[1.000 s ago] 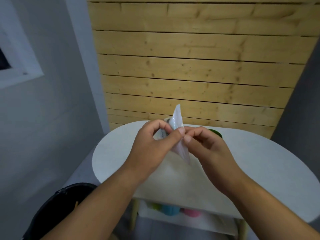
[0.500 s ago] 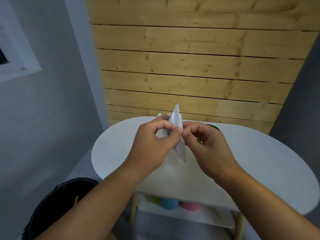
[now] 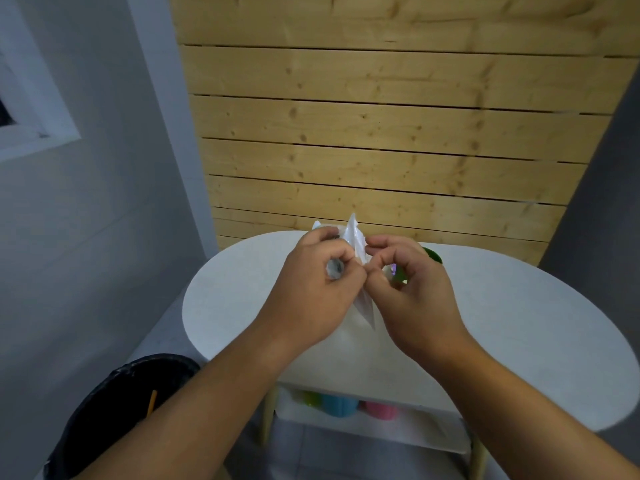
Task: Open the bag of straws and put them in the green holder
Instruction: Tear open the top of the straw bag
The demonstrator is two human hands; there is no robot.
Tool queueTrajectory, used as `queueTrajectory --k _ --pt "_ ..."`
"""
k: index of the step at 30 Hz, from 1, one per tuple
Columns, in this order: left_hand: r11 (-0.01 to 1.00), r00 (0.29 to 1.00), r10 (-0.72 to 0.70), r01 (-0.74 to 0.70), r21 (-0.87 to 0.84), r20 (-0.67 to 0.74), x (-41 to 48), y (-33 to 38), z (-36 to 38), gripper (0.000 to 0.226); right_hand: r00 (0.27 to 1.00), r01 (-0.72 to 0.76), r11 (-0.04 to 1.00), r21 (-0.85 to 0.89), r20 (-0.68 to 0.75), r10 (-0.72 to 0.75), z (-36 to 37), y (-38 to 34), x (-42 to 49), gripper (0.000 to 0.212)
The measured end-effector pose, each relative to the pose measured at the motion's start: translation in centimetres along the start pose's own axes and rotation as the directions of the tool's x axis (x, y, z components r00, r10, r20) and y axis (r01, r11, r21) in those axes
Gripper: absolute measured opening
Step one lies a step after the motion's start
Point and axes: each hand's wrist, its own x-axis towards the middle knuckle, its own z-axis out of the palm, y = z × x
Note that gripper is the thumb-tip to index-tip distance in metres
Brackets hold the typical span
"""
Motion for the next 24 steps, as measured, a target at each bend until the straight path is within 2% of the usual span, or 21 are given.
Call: queueTrajectory --k 3,5,7,9,11,18,20,21,22,24 --pt "0.999 1.000 -0.023 0.022 -0.049 -0.003 0.5 -1.0 -1.0 0.018 0.993 -0.091 0.996 0.017 -0.080 0.093 -1.0 0.8 1.0 0.018" --pt "0.989 0.999 -0.051 0.051 -0.138 0.004 0.8 -1.6 -1.5 0.019 0.987 -0.145 0.988 0.050 -0.061 0.148 -1.5 1.2 1.3 0.020" --pt "0.988 0.999 -0.037 0.038 -0.148 0.008 0.8 -1.6 -1.4 0.018 0.991 -0.126 0.992 0.031 -0.038 0.127 -1.3 1.0 1.0 0.015" --pt "0.997 1.000 0.022 -0.021 -0.079 0.007 0.7 -1.2 -0.8 0.016 0.998 -0.063 0.998 0.030 -0.012 0.063 -0.9 0.6 0.6 0.005" --pt "0.998 0.998 0.056 -0.056 -0.023 -0.005 0.6 -0.9 -0.4 0.015 1.000 -0.015 0.999 0.030 0.022 0.014 -0.8 0.3 0.6 0.008" --pt "0.998 0.999 0.032 -0.034 -0.047 -0.027 0.5 -0.9 -0.2 0.014 0.999 -0.030 0.999 -0.017 0.031 0.030 -1.5 -0.1 1.2 0.005" --pt "0.988 0.996 -0.075 0.069 -0.139 -0.039 0.5 -1.1 0.0 0.024 0.999 -0.050 0.999 0.018 0.007 0.050 -1.7 -0.2 1.3 0.004" --pt "0.957 0.980 -0.197 0.188 -0.222 -0.019 0.5 -1.2 0.1 0.031 0.997 -0.074 0.996 0.056 -0.006 0.074 -1.8 -0.3 1.4 0.002" --pt "0.886 0.934 -0.353 0.350 -0.303 0.046 0.7 -1.6 0.4 0.038 0.994 -0.104 0.989 0.106 -0.016 0.106 -1.9 -0.4 1.5 0.004" --pt "0.616 0.741 -0.591 0.669 -0.415 0.318 1.1 -2.7 1.3 0.058 0.984 -0.171 0.959 0.226 -0.010 0.178 -2.1 -0.6 1.6 0.009"
